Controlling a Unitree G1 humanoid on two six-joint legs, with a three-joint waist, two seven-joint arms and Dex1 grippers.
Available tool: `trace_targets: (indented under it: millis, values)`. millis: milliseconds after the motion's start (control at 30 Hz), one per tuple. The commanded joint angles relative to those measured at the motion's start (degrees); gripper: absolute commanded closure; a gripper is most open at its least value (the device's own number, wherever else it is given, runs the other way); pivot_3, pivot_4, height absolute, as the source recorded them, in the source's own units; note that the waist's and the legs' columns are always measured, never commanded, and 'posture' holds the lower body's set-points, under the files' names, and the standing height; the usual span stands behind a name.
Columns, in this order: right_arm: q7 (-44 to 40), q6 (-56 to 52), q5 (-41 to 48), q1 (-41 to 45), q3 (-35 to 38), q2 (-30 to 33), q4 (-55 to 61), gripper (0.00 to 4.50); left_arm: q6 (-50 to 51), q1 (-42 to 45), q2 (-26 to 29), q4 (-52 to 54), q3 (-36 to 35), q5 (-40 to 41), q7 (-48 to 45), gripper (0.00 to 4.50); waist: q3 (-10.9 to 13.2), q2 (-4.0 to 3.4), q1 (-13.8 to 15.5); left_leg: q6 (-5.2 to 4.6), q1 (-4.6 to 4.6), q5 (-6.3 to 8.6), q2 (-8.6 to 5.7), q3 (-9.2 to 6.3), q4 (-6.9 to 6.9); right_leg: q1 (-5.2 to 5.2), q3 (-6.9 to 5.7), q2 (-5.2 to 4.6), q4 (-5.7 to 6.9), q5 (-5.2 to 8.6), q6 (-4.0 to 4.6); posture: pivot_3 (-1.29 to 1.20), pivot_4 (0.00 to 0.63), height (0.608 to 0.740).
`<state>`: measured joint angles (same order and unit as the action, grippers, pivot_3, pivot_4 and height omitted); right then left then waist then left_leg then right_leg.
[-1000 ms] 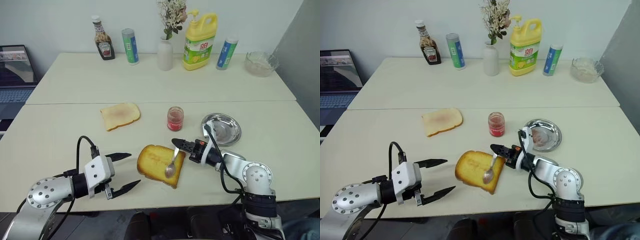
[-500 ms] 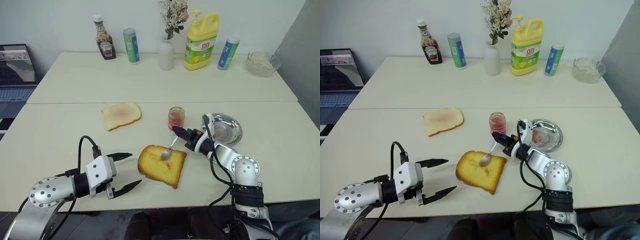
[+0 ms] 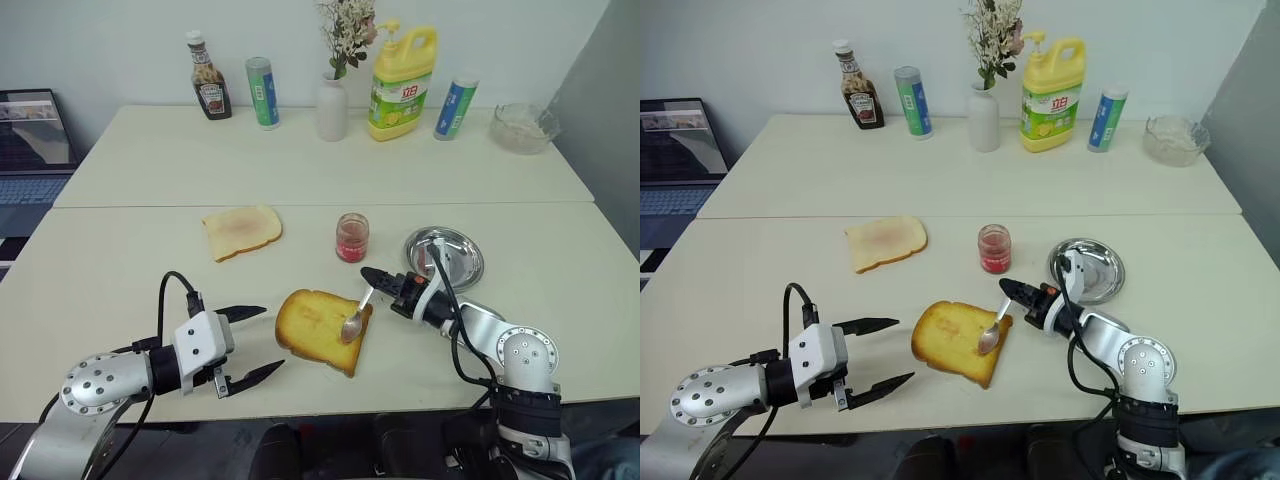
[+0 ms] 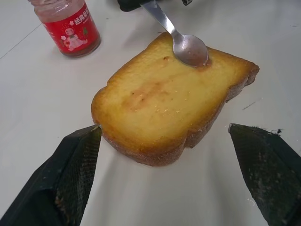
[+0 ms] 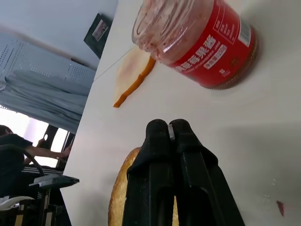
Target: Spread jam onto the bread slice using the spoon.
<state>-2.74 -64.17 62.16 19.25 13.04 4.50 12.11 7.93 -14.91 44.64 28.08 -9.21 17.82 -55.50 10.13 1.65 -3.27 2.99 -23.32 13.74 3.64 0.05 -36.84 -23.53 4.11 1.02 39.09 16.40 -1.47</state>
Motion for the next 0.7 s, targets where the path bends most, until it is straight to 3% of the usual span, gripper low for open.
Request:
trace_targets:
  millis: [33, 333, 533, 700]
  values:
    - [1.6, 2.4, 3.4, 3.1, 2.1, -1.6, 1.5, 4.46, -0.1, 0.4, -0.7, 0.9, -1.0, 1.4, 0.9, 0.00, 0.0, 0.00, 0.0, 0.00, 0.00, 0.00, 0.01, -0.01, 0.00, 0.00, 0.00, 0.01, 0.00, 0.00, 0.00, 0.00, 0.150, 0.740]
    - [-1.2, 5.9, 3.2, 4.6, 0.1, -0.8, 4.0, 4.46, 4.1, 1.7, -1.1, 2.3, -1.5, 5.1, 2.1, 0.00, 0.0, 0.00, 0.0, 0.00, -0.04, 0.00, 0.00, -0.01, 0.02, -0.01, -0.01, -0.01, -0.02, -0.02, 0.04, 0.00, 0.150, 0.740]
    - [-9.8, 10.3, -4.0, 2.1, -7.5, 4.3, 8.7, 4.46, 5.6, 2.3, -0.3, 3.7, -0.9, 6.8, 1.3, 0.00, 0.0, -0.01, 0.0, 0.00, -0.03, 0.00, 0.01, -0.04, 0.03, -0.02, -0.03, 0.00, -0.02, -0.01, 0.03, 0.00, 0.150, 0.740]
    - [-10.6, 12.8, -1.7, 1.6, -5.6, 4.4, 12.2, 4.46, 10.4, 8.0, 0.8, 6.5, -0.2, 10.8, 0.8, 0.00, 0.0, 0.01, 0.2, 0.00, -0.04, 0.00, 0.00, -0.06, -0.03, 0.00, -0.05, 0.00, 0.01, 0.00, 0.00, 0.00, 0.150, 0.740]
